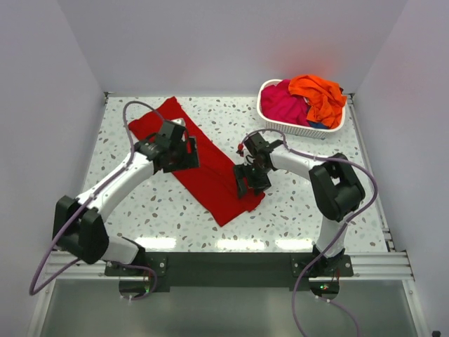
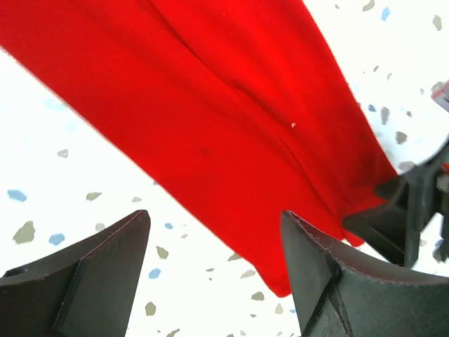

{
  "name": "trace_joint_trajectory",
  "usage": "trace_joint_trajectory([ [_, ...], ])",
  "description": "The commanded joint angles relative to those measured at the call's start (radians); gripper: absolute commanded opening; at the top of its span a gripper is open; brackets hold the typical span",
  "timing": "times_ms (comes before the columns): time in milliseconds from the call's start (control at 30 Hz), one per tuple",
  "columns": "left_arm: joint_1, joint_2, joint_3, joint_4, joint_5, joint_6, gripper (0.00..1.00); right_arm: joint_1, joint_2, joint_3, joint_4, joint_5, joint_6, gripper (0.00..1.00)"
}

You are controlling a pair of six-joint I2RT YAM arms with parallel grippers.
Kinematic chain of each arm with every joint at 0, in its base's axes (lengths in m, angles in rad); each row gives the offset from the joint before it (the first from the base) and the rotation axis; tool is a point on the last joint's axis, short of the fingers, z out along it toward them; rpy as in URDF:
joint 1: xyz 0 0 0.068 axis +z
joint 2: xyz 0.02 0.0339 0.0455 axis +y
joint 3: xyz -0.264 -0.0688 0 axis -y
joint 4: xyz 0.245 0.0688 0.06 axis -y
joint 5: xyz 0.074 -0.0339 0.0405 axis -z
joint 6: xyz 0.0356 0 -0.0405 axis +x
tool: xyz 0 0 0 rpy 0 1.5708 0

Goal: Fold and stack the t-shirts
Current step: Fold the tshirt

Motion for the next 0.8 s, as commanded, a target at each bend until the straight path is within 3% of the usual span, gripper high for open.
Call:
trace_joint_trajectory([
  [0,0.005,-0.132,-0.069,0.001,-0.050,-0.054,0.80,0.014,0.008,-0.028,0.036,0.014,-0.009,0.74],
  [367,0.005,-0.394,-0.253,-0.113,-0.095,-0.121,0.83,0.153,-0.035,-0.123,0.070,0.039,0.120,0.73],
  [767,0.004,-0.679,-0.529,-0.154,-0.006,-0.238,0.83,0.342,-0.064,-0.105,0.045,0.051,0.195,0.73],
])
